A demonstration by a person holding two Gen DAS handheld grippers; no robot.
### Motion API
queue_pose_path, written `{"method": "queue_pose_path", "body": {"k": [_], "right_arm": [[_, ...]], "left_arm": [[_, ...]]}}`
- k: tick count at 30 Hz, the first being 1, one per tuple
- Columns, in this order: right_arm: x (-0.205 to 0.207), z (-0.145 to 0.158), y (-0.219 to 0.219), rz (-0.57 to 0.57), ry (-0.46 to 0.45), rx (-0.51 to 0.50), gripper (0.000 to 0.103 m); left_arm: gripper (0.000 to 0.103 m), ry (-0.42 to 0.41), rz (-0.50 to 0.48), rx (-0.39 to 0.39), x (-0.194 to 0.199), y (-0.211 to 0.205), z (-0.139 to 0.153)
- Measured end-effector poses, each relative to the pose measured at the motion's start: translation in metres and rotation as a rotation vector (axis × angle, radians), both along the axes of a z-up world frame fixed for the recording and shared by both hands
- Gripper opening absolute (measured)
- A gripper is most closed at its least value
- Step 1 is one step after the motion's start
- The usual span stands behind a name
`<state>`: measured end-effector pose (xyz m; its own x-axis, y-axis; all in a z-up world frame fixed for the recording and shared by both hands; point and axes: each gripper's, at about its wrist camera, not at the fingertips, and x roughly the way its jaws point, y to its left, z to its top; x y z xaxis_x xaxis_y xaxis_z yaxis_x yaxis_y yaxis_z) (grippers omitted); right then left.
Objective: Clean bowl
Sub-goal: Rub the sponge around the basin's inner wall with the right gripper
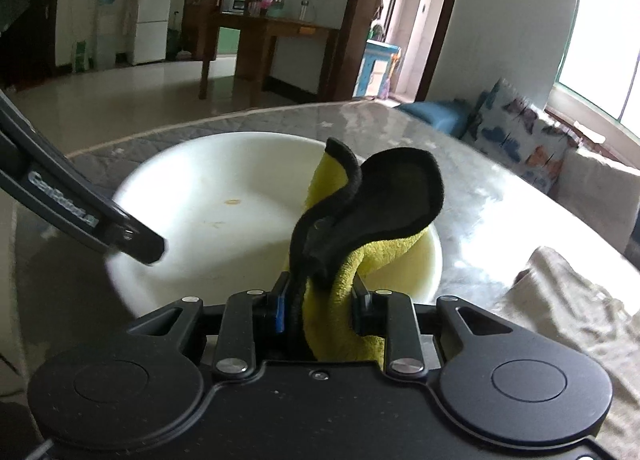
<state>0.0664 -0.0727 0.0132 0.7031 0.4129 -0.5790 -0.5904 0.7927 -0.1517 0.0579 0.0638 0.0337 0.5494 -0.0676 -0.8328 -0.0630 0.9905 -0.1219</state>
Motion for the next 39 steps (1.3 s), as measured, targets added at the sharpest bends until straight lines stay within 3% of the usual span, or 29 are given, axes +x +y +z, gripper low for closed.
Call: {"method": "queue_pose_path", "body": {"k": [6, 17, 39], "right_arm": [[0.0, 0.006, 0.001, 0.014, 0.056, 0.06, 0.03], [0.01, 0.011, -0.009, 0.014, 0.046, 0.046, 0.03], [0.022, -0.006, -0.015, 0.041, -0.115, -0.106, 0.03]], "left_arm": [[0.04, 0.002, -0.002, -0.01, 0.001, 0.003, -0.001], [0.038, -0.001, -0.007, 0.002, 0.003, 0.002, -0.002], [0.034, -0.017, -0.043, 0.058, 0.02, 0.004, 0.001]]}}
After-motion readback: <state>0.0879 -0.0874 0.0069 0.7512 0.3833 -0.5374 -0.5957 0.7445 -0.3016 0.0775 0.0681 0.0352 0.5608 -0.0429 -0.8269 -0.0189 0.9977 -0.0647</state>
